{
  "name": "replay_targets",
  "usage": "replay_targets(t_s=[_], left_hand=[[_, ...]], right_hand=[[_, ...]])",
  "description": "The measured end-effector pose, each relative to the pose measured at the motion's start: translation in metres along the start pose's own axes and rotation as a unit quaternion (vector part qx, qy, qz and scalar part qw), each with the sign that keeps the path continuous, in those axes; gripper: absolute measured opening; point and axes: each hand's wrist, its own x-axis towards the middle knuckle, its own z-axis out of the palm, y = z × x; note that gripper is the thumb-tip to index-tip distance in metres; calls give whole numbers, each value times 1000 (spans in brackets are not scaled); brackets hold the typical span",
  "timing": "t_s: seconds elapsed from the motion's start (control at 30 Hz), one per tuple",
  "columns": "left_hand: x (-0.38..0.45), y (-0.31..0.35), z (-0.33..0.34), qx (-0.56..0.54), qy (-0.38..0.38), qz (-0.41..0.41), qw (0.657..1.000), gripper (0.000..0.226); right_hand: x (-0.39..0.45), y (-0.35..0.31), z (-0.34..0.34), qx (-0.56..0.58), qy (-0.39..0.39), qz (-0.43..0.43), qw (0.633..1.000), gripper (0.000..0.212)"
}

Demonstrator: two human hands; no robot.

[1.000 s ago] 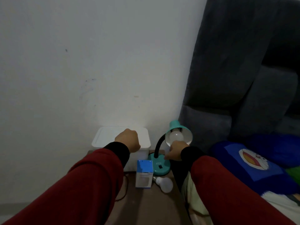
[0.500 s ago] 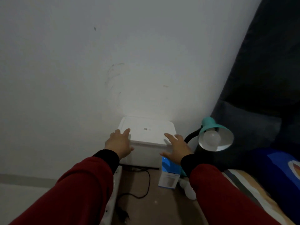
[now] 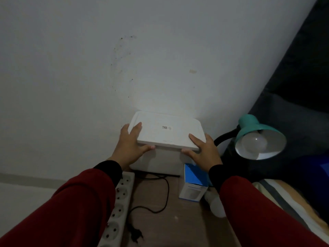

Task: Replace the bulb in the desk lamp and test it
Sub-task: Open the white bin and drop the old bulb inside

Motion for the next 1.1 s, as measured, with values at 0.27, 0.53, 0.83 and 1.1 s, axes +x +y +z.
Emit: replay_targets(t_s=[0.27,0.53,0.83,1.1], left_hand=[[2,15,-11,-21,30,-12,999,94],[-31,34,-32,7,49,5,999,94],[-144,49,-43,14,33,18,999,93],[-260,31,-21,47,7,-22,999,98]], right_hand=[[3,-10,-17,10,28,-13,999,68],[-30,-28,-39,30,42,-22,998,73],[-155,-25,-55,42,41,-1,998,69],[-263,-2,-41,-18,14,23,999,69]])
